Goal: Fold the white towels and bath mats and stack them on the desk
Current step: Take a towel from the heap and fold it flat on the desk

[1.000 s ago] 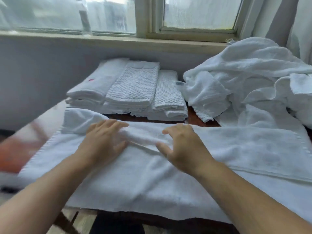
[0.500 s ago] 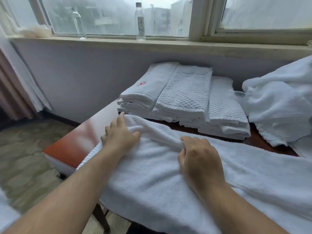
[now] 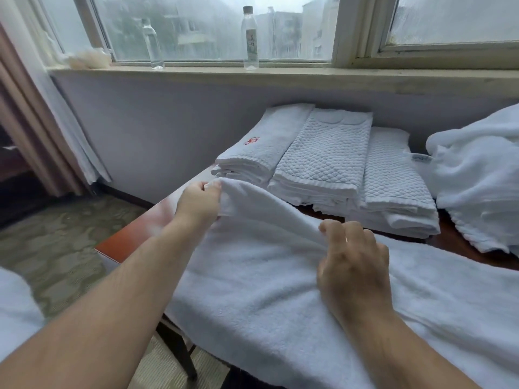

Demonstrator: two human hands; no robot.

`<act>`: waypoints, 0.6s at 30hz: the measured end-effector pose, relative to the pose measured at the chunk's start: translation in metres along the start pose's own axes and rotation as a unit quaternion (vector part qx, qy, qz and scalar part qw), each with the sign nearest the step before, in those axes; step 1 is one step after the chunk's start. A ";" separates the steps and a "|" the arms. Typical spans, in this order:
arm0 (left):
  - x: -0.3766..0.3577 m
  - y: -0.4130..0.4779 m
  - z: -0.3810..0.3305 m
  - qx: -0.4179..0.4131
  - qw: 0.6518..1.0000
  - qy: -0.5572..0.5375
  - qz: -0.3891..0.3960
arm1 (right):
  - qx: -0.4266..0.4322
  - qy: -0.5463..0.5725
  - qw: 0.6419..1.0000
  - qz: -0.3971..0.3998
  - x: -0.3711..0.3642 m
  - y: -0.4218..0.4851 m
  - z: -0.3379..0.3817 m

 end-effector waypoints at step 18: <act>0.041 -0.026 0.025 0.113 0.988 0.037 0.098 | 0.232 0.049 0.959 0.155 0.010 -0.016 0.015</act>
Point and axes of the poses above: each hand's wrist, its own y-axis towards the middle knuckle, its own x-axis out of the back of the hand, z = x × y, the point moved 3 cm from there along y, towards the middle knuckle, and after that the axes turned 7 degrees about -x, right-handed, at the moved point
